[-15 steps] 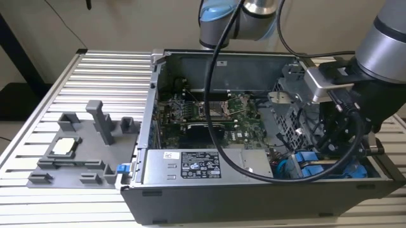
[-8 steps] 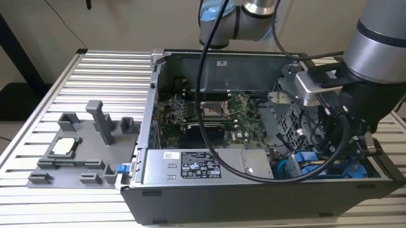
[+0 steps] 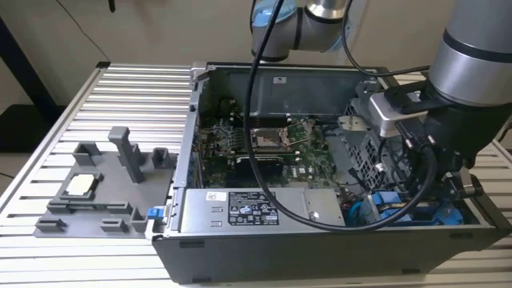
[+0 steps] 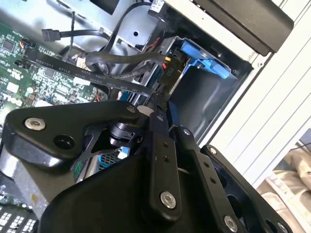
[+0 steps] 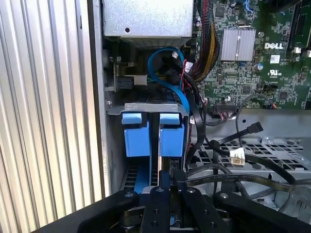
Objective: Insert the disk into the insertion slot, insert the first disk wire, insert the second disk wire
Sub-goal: 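Insert the second disk wire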
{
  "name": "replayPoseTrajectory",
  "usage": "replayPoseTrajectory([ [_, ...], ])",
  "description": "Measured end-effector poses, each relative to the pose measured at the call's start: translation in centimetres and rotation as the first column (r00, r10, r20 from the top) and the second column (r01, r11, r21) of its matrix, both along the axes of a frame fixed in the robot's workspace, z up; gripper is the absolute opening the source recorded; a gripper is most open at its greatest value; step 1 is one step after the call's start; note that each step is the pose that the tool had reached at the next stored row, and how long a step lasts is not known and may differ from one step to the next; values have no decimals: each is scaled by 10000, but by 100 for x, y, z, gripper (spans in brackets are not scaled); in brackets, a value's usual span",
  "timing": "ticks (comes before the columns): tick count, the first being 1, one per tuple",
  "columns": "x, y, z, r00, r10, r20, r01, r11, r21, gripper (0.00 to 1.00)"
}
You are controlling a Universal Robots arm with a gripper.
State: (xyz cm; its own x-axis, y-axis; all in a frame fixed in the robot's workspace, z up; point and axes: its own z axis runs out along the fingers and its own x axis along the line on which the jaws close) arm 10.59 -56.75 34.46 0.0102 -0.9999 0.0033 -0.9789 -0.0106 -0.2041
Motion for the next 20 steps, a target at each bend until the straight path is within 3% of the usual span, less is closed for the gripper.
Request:
replayPoseTrajectory([
  [2,-3,5,-5,10000,-2,33,2,10000,0,16],
  [7,-44,27,-23,9996,-2,269,2,10000,1,16],
  [12,-68,33,-40,9992,-4,411,4,10000,1,16],
  [17,-69,35,-44,9990,-3,440,3,10000,1,16],
  [20,-70,41,-51,9988,-4,493,4,10000,1,16],
])
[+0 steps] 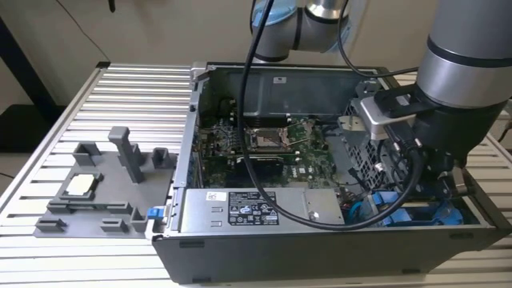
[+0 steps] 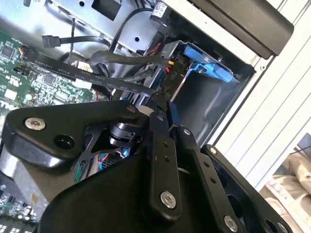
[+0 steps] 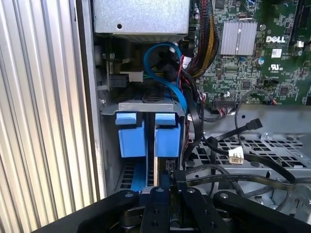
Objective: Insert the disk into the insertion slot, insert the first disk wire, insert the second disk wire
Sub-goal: 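Insert the second disk wire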
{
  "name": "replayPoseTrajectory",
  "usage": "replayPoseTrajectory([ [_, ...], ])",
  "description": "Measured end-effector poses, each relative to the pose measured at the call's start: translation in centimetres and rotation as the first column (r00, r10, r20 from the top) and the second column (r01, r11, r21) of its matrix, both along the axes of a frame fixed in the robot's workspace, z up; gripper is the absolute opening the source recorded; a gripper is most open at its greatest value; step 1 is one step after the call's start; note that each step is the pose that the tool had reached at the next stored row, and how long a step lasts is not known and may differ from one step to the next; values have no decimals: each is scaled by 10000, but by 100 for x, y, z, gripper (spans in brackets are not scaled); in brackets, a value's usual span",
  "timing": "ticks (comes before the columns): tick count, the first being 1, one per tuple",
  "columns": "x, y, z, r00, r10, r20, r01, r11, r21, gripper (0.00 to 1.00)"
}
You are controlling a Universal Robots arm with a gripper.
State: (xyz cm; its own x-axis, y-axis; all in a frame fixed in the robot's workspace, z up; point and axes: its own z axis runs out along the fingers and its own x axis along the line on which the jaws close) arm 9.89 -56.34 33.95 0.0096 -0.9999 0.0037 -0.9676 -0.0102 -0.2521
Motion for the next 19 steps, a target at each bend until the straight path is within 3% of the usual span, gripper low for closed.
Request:
replayPoseTrajectory([
  [5,-9,9,-16,9999,0,119,0,10000,1,16],
  [19,-20,17,-49,9999,1,159,-1,10000,-4,16],
])
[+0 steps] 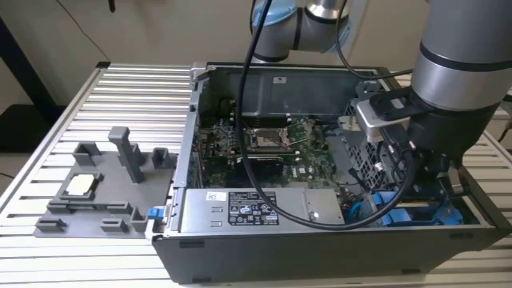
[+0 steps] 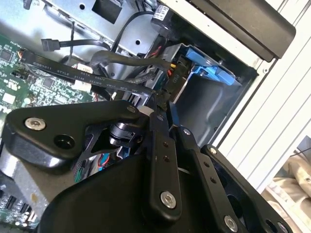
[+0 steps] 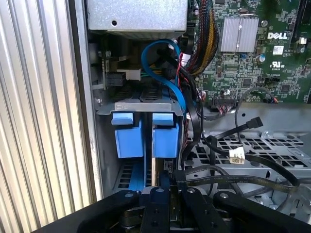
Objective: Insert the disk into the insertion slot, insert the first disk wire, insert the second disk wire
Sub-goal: 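Insert the second disk wire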
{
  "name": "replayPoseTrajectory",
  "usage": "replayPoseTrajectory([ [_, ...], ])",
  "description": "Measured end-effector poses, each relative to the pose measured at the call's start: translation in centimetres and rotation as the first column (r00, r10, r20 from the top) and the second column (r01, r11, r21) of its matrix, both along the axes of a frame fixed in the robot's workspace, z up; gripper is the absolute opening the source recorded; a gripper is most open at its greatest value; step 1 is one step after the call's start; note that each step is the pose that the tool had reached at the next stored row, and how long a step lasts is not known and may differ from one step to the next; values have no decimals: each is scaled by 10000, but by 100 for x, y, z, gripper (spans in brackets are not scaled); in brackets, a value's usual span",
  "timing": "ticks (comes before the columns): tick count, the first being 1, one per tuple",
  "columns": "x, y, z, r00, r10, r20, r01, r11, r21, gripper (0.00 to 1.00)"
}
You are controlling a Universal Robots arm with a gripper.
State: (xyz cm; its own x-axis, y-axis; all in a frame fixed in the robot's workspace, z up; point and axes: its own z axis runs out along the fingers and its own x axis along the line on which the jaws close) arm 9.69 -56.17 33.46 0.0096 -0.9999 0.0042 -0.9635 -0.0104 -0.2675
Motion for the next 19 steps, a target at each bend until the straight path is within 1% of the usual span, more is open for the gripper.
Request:
replayPoseTrajectory([
  [1,0,1,-7,10000,1,3,-1,10000,11,16],
  [4,0,0,-12,10000,0,5,0,10000,3,16],
  [8,0,0,-38,10000,0,7,0,10000,3,16],
  [19,0,-2,-45,10000,0,7,0,10000,2,16],
])
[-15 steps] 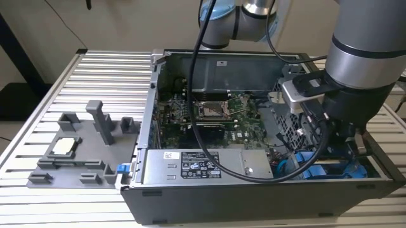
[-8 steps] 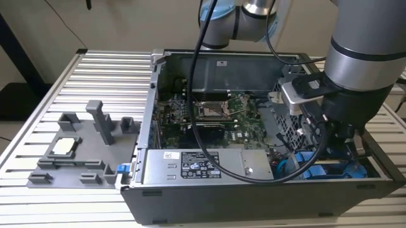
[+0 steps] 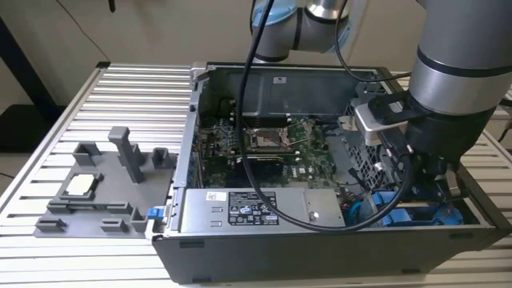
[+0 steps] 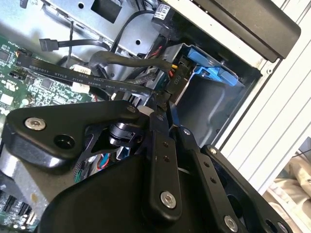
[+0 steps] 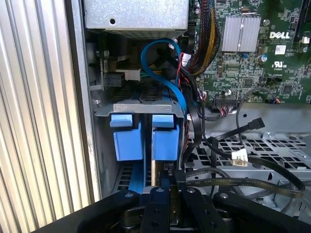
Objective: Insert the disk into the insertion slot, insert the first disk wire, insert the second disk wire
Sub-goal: 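Insert the second disk wire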
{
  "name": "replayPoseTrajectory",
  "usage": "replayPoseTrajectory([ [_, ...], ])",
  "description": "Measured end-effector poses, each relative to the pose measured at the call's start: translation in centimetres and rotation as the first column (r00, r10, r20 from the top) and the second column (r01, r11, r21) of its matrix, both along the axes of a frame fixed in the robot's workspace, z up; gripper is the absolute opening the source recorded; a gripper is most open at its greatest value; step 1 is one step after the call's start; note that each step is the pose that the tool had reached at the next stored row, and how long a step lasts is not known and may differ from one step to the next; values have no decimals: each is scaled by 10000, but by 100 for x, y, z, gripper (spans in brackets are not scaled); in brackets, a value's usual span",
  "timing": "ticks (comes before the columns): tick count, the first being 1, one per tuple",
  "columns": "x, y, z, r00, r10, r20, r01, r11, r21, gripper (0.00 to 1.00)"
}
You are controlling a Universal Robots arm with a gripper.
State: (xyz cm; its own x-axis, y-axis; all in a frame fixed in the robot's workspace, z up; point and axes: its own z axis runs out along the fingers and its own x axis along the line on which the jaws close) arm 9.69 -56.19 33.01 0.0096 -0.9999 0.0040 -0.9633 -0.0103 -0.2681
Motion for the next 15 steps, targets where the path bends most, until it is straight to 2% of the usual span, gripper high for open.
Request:
replayPoseTrajectory([
  [3,0,-1,-3,10000,0,0,0,10000,3,17],
  [4,0,-1,-3,10000,0,0,0,10000,2,24],
  [8,0,-2,1,10000,-1,-2,1,10000,3,24],
  [13,0,-4,97,10000,-1,-19,1,10000,3,24],
  [15,0,-8,98,10000,0,-20,0,10000,3,24],
])
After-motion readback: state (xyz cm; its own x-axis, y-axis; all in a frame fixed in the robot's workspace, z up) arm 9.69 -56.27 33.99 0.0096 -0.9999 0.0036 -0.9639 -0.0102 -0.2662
